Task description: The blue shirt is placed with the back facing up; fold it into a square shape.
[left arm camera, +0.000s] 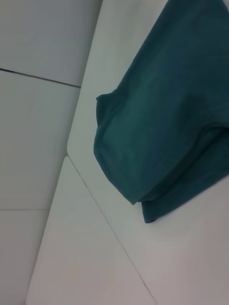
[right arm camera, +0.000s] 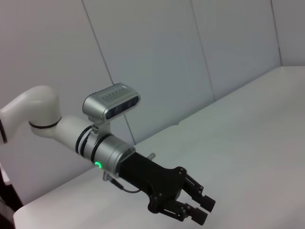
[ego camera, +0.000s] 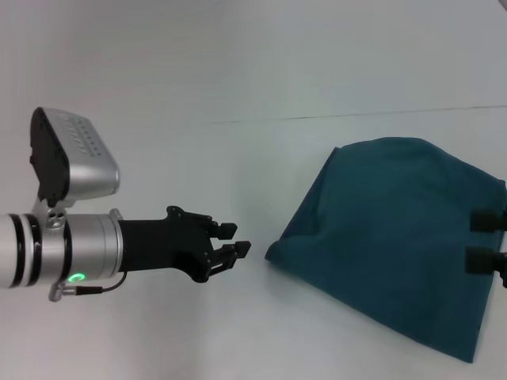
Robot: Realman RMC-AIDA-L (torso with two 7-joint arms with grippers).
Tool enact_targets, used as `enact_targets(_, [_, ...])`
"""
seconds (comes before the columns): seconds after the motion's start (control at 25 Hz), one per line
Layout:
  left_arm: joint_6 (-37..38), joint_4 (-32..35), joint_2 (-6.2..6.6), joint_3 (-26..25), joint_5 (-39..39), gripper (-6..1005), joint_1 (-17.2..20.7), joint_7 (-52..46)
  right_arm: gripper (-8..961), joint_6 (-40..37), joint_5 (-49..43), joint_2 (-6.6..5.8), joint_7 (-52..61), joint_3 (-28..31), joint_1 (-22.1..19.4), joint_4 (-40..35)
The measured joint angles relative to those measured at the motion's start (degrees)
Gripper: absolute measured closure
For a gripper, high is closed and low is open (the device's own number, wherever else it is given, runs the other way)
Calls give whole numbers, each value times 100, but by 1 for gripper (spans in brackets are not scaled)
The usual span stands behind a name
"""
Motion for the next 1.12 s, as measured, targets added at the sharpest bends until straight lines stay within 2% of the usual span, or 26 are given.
enact_targets(0.36, [-950, -301, -27, 598, -55, 676, -65, 129, 240, 113, -77, -22, -13, 266, 102, 385])
enact_targets(0.64, [-1557, -400, -38, 1036, -344, 617, -107, 146, 242, 127, -81, -70, 174, 539, 168, 410])
enact_targets(1.12, [-1609, -688, -34, 1304, -396, 526, -285, 75, 244, 136, -376, -109, 259, 685, 370, 430])
